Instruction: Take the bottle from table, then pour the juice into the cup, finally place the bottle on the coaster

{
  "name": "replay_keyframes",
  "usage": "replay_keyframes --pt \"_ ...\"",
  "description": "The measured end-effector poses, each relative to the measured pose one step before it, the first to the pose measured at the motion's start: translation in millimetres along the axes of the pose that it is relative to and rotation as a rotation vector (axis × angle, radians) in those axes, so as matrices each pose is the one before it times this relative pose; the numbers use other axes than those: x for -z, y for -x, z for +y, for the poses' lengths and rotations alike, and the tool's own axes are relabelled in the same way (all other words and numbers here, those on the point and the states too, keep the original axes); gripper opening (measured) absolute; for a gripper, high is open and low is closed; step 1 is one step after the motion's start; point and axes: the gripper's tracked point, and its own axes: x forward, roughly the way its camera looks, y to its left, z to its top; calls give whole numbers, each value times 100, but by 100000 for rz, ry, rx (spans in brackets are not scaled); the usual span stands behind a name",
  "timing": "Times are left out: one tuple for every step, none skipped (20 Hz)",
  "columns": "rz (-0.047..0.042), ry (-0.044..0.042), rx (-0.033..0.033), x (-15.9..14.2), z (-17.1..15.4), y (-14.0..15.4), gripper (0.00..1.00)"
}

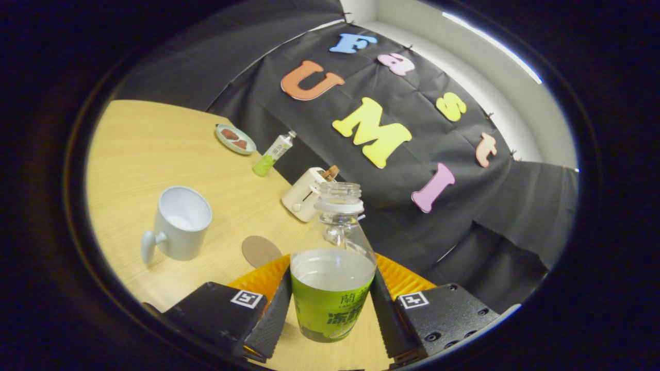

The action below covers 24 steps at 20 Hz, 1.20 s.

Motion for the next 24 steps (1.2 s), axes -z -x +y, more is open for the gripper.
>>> replay_keyframes --pt "462 4476 -33 -52 537 -15 81" --pt "1328 5192 94 -71 750 -24 81" --pt "520 4645 793 -67 393 146 81" --pt "-502 4317 904 -300 295 180 81" --pt "-247 4214 450 -337 479 188 81" --pt "-372 3823 873 -229 443 21 81" --pt "-615 4419 1448 -287 191 53 81" --pt "-376 4470 1493 -327 270 -132 81" --pt "-122 4391 1752 -349 125 -42 81" --pt "73 4464 1328 -310 167 75 81" --pt "-23 4541 1524 -224 198 18 81" --pt "-406 3832 1346 -329 136 57 81" --pt "-226 3511 1874 -80 11 -16 81" --pt "-680 3181 1730 -268 -67 137 81" --pt "-620 2489 967 -203 140 63 81" --pt "-345 2395 904 -216 49 147 81" --pt "-142 3522 1051 -57 -27 -45 81" --pt "364 3376 444 -56 68 95 81" --pt "431 3110 236 -174 187 -62 81" --pt "2 2986 480 -106 9 -39 81" --pt "-246 2678 750 -219 -40 -50 81" --pt "378 2467 460 -68 -32 61 81" --pt "1023 2153 -888 78 342 86 81" --pt "4 1107 -374 -4 70 -56 81"
